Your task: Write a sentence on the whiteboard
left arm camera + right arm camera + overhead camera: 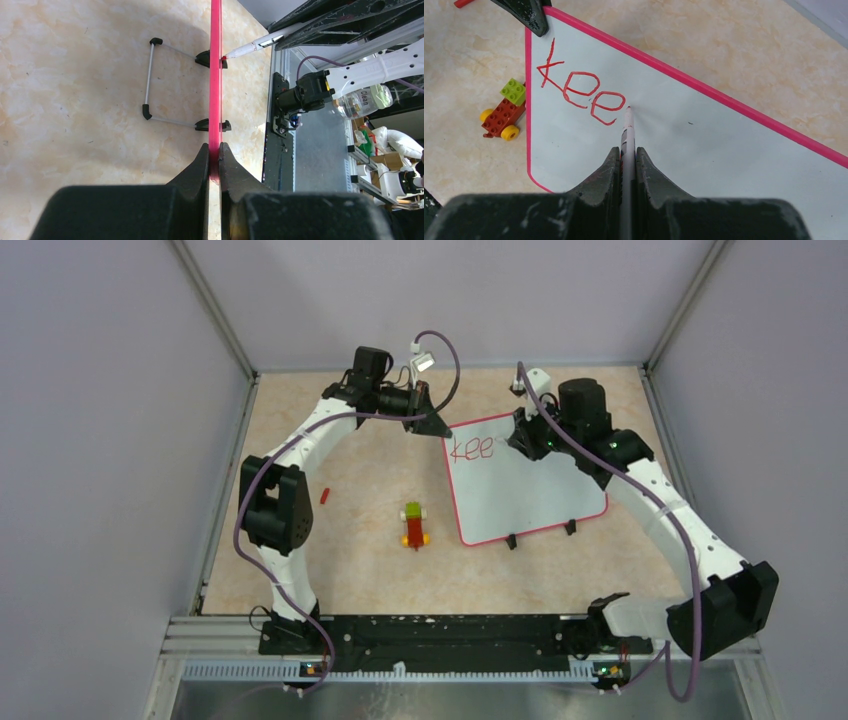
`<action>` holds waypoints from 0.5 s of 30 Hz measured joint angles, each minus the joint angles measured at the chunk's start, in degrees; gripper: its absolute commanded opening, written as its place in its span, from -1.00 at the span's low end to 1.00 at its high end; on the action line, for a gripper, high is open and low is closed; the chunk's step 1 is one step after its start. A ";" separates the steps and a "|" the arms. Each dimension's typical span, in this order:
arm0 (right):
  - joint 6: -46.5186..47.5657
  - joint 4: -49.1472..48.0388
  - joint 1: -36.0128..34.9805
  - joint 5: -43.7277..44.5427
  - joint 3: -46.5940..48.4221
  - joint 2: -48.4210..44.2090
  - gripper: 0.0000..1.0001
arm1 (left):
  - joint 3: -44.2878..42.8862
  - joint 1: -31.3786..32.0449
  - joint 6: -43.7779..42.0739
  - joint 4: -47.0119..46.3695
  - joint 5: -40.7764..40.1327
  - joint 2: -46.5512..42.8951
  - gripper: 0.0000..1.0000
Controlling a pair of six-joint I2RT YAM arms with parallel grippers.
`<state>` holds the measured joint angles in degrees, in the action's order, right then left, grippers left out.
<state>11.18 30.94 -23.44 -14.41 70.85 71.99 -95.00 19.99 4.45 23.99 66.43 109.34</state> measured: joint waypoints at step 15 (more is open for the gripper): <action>1.75 -0.02 1.01 2.32 0.26 0.20 -1.00 | 0.07 -0.02 -0.02 -0.02 -0.26 0.00 -1.00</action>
<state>12.93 30.92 -22.44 -12.10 71.11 72.18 -94.94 19.97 4.43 23.97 66.17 109.34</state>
